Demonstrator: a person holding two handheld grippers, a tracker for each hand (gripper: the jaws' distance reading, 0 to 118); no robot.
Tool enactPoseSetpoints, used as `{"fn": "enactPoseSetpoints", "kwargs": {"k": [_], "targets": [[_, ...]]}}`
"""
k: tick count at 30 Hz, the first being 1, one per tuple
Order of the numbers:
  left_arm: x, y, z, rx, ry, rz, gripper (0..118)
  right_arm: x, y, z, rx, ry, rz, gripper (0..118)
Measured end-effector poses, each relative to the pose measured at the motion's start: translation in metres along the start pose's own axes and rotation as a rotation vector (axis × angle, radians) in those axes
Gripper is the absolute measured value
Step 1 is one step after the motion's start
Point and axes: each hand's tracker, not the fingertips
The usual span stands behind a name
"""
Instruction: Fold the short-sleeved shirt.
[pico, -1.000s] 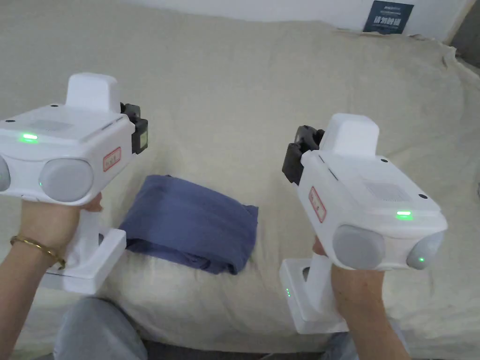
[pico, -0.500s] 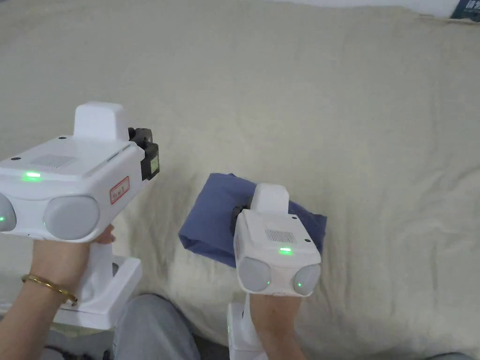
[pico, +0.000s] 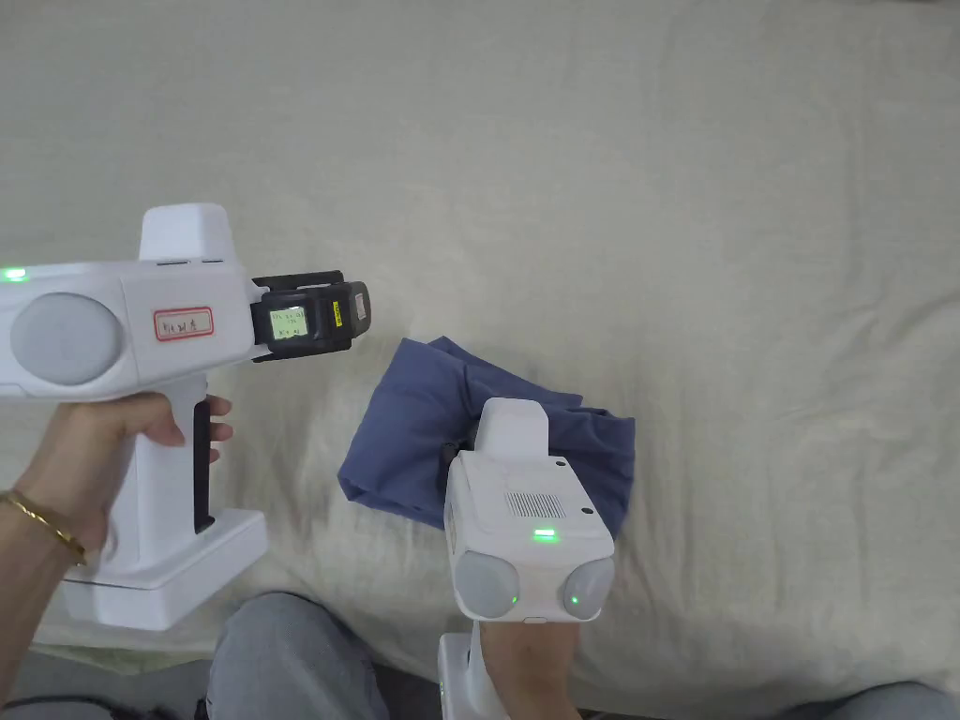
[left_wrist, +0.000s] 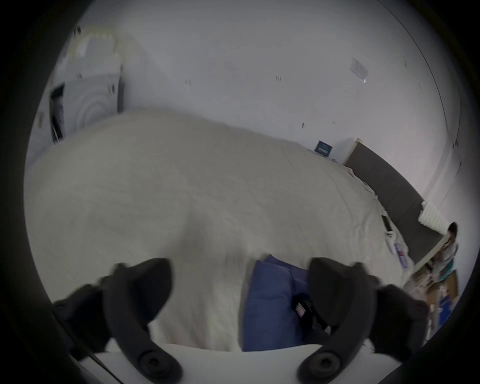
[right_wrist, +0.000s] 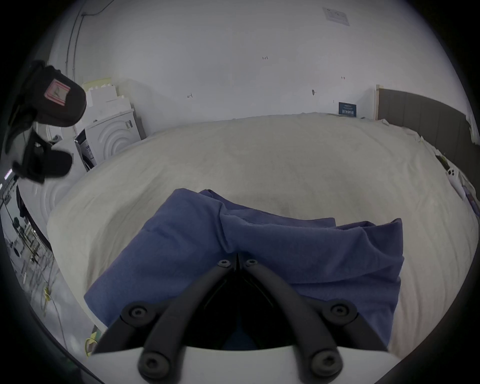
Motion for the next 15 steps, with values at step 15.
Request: {"fn": "enactPoseSetpoints", "kwargs": {"k": [15], "targets": [[-0.059,0.002,-0.118,-0.586,-0.426,0.174,77,0.008,0.005,-0.001,-0.023,0.033,-0.018,0]]}}
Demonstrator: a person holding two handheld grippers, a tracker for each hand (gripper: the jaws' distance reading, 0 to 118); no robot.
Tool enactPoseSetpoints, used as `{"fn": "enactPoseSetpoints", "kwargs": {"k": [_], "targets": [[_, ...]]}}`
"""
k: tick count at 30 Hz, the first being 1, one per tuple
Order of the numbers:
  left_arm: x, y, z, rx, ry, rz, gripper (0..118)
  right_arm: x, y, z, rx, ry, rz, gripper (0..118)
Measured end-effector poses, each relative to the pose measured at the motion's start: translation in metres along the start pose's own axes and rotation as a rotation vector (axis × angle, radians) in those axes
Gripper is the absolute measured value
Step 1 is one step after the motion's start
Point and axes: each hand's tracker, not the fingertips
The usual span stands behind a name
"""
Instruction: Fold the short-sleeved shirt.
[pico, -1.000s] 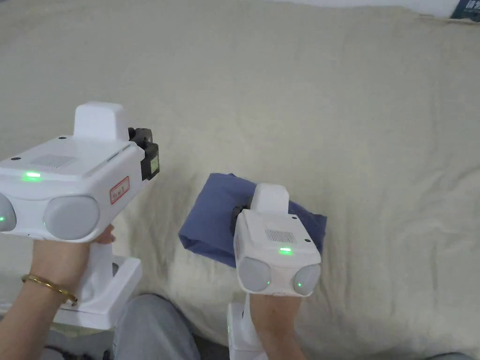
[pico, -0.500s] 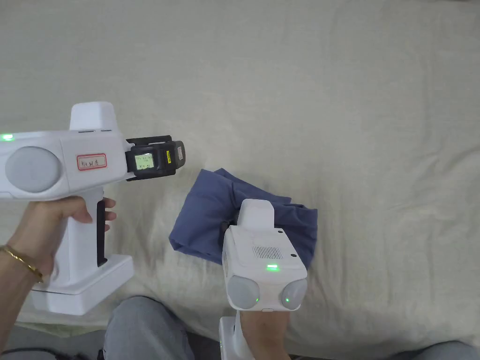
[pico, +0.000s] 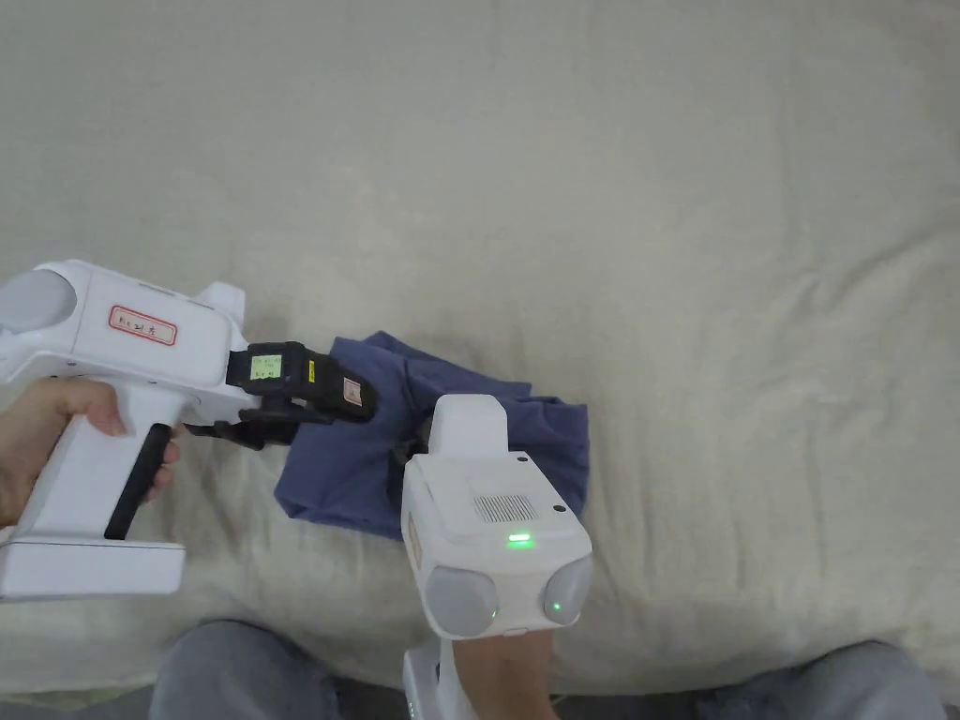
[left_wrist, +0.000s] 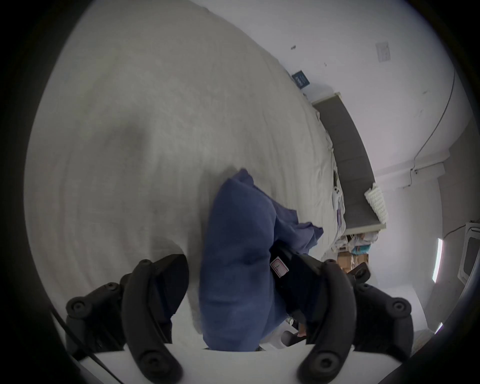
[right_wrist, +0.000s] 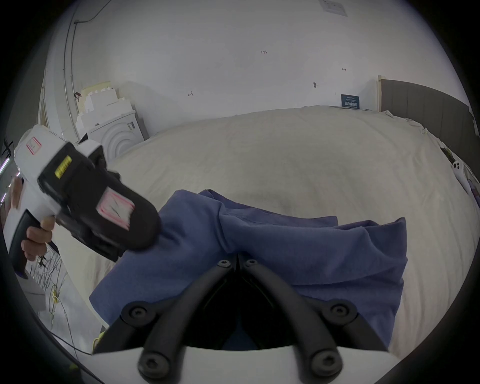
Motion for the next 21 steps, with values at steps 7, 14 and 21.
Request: {"fn": "enactPoseSetpoints", "kwargs": {"k": [7,14,21], "targets": [[-0.001,0.008,-0.018,-0.062,0.039,-0.056,51,0.007,-0.001,-0.005,-0.006,0.013,-0.026,0],[0.023,-0.008,-0.026,0.005,0.179,-0.012,25,0.012,0.008,-0.007,-0.043,0.037,-0.003,0],[0.085,-0.032,-0.009,0.036,0.25,-0.052,18,0.043,0.063,0.055,0.065,0.072,0.076,0]]}}
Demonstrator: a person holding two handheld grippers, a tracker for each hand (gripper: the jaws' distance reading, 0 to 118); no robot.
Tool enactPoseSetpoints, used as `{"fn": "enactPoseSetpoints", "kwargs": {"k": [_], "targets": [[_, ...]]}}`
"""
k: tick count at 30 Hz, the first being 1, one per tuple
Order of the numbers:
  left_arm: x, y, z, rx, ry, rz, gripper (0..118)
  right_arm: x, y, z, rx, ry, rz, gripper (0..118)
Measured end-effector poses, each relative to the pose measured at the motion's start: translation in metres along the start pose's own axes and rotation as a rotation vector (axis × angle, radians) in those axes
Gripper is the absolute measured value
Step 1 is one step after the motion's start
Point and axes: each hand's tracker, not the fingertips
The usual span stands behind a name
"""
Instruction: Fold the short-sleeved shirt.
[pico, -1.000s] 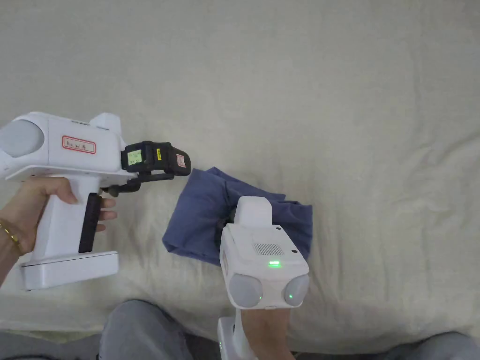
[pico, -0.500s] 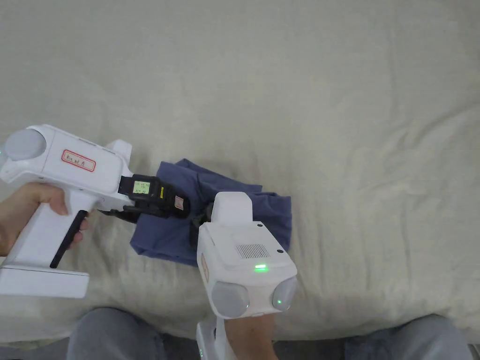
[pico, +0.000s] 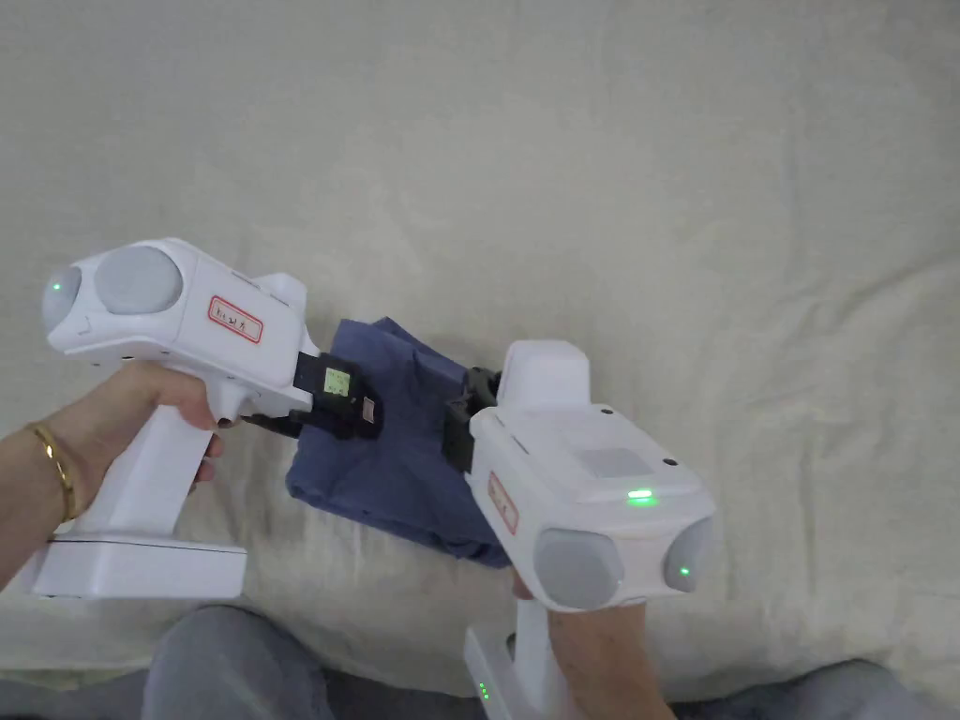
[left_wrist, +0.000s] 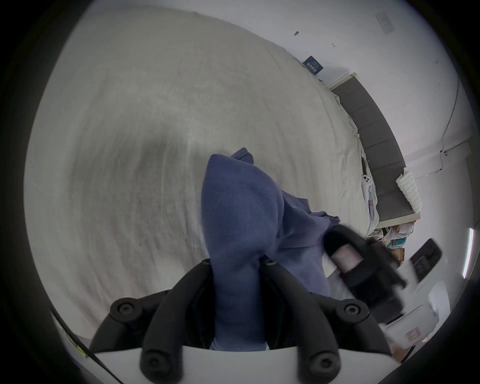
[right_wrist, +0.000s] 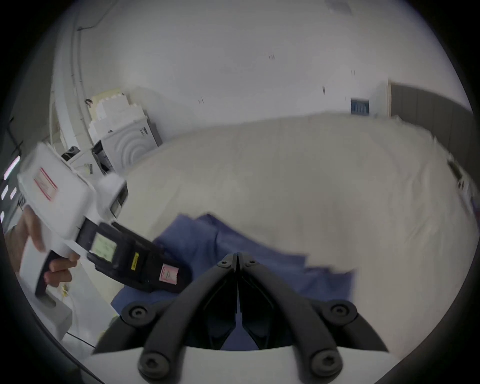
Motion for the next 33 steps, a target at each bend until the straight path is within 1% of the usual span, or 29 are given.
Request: {"fn": "enactPoseSetpoints", "kwargs": {"k": [2,4,7,9,11,13,15,16,18,23,26,27,28,29,30,31,32,33], "targets": [[0.008,-0.004,0.017,0.011,-0.002,0.012,18,0.008,0.021,0.028,0.073,-0.011,0.063,0],[0.009,-0.005,0.039,0.051,0.04,-0.009,18,0.02,0.038,0.048,0.117,-0.024,0.084,0],[0.0,-0.011,0.078,0.112,0.112,-0.005,18,0.037,0.058,0.077,0.161,-0.036,0.105,0],[-0.019,-0.008,0.105,0.148,0.201,0.015,18,0.046,0.067,0.093,0.183,-0.054,0.128,0],[-0.035,-0.007,0.125,0.166,0.308,0.037,18,0.059,0.071,0.103,0.207,-0.062,0.134,0],[-0.064,-0.001,0.146,0.183,0.409,0.044,18,0.067,0.077,0.112,0.218,-0.102,0.146,0],[-0.087,0.003,0.162,0.21,0.489,0.118,18,0.073,0.08,0.117,0.226,-0.133,0.143,0],[-0.109,0.012,0.167,0.215,0.524,0.136,18,0.076,0.082,0.118,0.224,-0.152,0.139,0],[-0.132,0.019,0.178,0.207,0.603,0.164,18,0.08,0.083,0.119,0.216,-0.182,0.116,0],[-0.19,0.045,0.2,0.171,0.774,0.132,18,0.087,0.084,0.117,0.19,-0.264,0.053,0],[-0.23,0.06,0.209,0.148,0.842,0.12,19,0.088,0.086,0.113,0.174,-0.291,0.036,0],[-0.237,0.06,0.21,0.153,0.857,0.115,27,0.087,0.087,0.111,0.168,-0.303,0.036,0],[-0.248,0.06,0.21,0.166,0.895,0.108,42,0.087,0.088,0.109,0.163,-0.314,0.036,0],[-0.253,0.059,0.21,0.174,0.9,0.097,64,0.087,0.09,0.106,0.155,-0.317,0.035,0],[-0.257,0.059,0.213,0.191,0.956,0.087,89,0.087,0.091,0.104,0.15,-0.321,0.033,0],[-0.259,0.057,0.216,0.218,0.994,0.085,102,0.088,0.092,0.101,0.148,-0.321,0.032,0],[-0.259,0.056,0.22,0.252,1.024,0.092,105,0.087,0.093,0.099,0.144,-0.322,0.033,0],[-0.253,0.05,0.226,0.305,1.036,0.1,104,0.087,0.095,0.099,0.143,-0.32,0.033,0]]}}
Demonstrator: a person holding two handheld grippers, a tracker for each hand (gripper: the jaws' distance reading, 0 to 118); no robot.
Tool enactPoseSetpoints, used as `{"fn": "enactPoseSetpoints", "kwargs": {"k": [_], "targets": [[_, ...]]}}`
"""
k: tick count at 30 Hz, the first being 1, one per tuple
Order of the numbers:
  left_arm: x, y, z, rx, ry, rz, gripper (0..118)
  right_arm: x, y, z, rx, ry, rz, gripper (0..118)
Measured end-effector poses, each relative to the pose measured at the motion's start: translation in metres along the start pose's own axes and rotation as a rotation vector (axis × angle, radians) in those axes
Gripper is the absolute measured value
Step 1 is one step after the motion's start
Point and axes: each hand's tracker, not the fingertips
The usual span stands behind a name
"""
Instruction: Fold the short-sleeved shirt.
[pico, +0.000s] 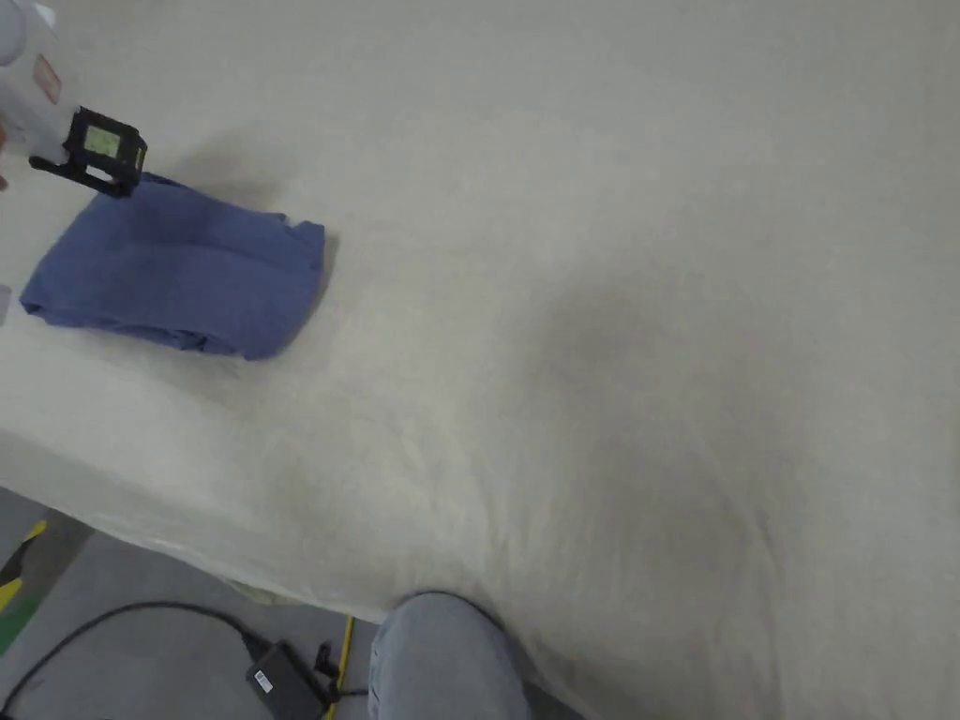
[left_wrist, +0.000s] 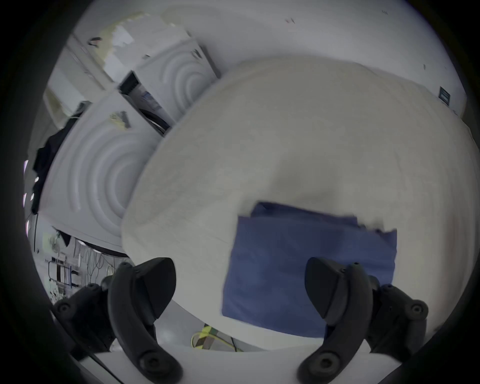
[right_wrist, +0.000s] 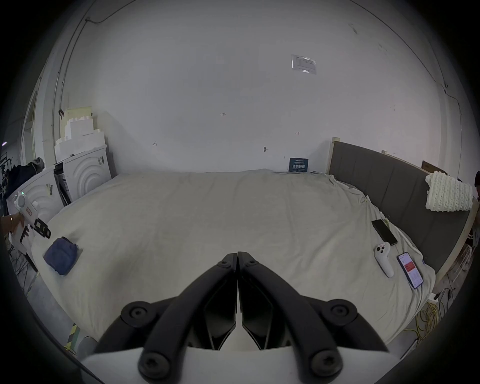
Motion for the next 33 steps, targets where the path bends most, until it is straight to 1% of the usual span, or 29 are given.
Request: {"fn": "enactPoseSetpoints", "kwargs": {"k": [2,5,7,9,12,13,15,17,19,20,21,23,24,26,27,29,30,31,33], "targets": [[-0.004,0.0,0.019,0.116,0.044,0.077,104,-0.003,0.002,0.001,0.012,0.013,-0.006,0],[0.003,-0.002,0.071,0.367,0.087,0.162,101,-0.001,0.007,0.008,0.042,0.021,-0.005,0],[0.005,0.007,0.091,0.47,0.025,0.184,101,0.003,0.01,0.014,0.064,0.029,0.009,0],[0.02,0.006,0.125,0.577,-0.038,0.182,101,0.006,0.012,0.021,0.087,0.023,0.046,0],[0.054,-0.001,0.179,0.73,-0.107,0.197,101,0.016,0.017,0.031,0.112,0.04,0.042,0],[0.067,-0.005,0.195,0.767,-0.146,0.194,101,0.018,0.018,0.035,0.124,0.04,0.049,0],[0.092,-0.016,0.22,0.842,-0.196,0.208,101,0.023,0.019,0.04,0.151,0.033,0.089,0],[0.119,-0.03,0.24,0.896,-0.264,0.221,100,0.031,0.02,0.045,0.161,0.034,0.09,0],[0.147,-0.043,0.255,0.909,-0.311,0.225,98,0.038,0.021,0.05,0.176,0.032,0.086,0],[0.165,-0.05,0.262,0.917,-0.34,0.202,94,0.04,0.021,0.051,0.184,0.029,0.091,0],[0.179,-0.057,0.267,0.928,-0.362,0.174,84,0.054,0.019,0.055,0.194,0.026,0.092,0],[0.211,-0.071,0.276,0.935,-0.384,0.11,67,0.062,0.018,0.058,0.21,0.022,0.085,0],[0.224,-0.077,0.28,0.932,-0.41,0.095,53,0.065,0.018,0.059,0.217,0.017,0.075,0],[0.246,-0.091,0.287,0.934,-0.472,0.098,28,0.073,0.013,0.059,0.229,0.009,0.054,0],[0.257,-0.097,0.289,0.932,-0.473,0.094,16,0.075,0.011,0.059,0.227,0.01,0.051,0],[0.276,-0.109,0.294,0.933,-0.485,0.09,3,0.079,0.007,0.06,0.23,0.009,0.043,0],[0.283,-0.114,0.296,0.931,-0.501,0.087,0,0.081,0.004,0.06,0.232,0.008,0.043,0],[0.291,-0.12,0.298,0.931,-0.53,0.087,0,0.082,0.002,0.061,0.235,0.005,0.042,0],[0.303,-0.129,0.299,0.926,-0.532,0.098,0,0.084,-0.004,0.062,0.246,-0.007,0.042,0]]}}
